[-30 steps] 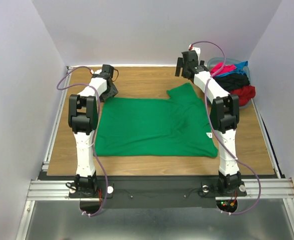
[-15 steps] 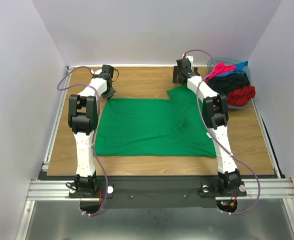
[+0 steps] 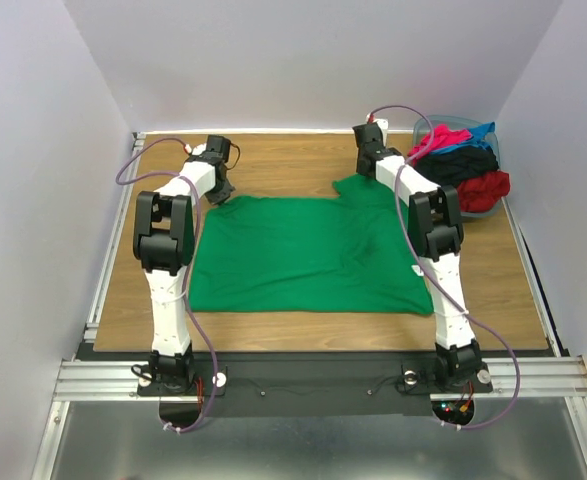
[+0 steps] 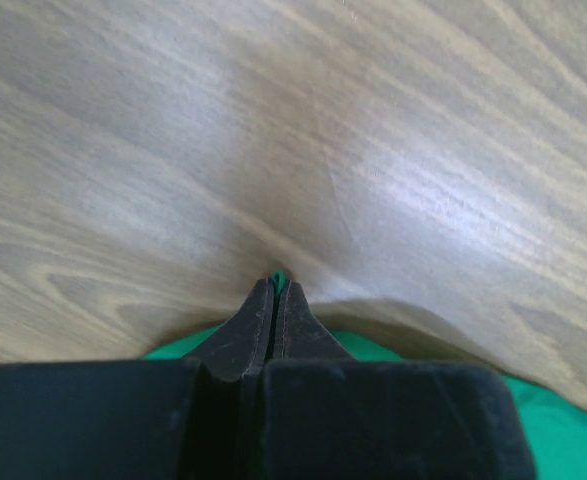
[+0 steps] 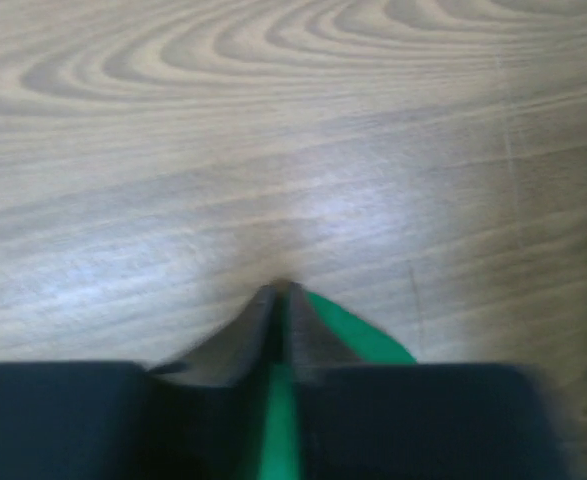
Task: Fold and stack the t-shirts
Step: Fold the tshirt
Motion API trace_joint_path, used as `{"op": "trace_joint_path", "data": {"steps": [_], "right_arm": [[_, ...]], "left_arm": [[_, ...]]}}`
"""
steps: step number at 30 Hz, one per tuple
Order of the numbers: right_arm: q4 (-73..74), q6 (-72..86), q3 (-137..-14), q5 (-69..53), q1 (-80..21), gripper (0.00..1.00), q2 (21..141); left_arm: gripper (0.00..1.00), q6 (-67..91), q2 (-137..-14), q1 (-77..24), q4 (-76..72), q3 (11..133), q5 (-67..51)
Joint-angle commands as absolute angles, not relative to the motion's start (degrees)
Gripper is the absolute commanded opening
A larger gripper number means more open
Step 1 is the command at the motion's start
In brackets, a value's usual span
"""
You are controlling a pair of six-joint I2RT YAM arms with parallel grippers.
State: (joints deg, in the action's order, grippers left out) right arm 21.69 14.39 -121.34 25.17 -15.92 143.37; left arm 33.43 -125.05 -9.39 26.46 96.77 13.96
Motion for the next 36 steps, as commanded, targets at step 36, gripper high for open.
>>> {"op": "trace_joint_path", "data": {"steps": [36], "right_arm": [[22.1, 24.9, -60.9, 29.3, -22.8, 0.00, 80.0]], "left_arm": [[0.00, 34.8, -94.8, -12.0, 19.3, 69.4, 18.5]]}}
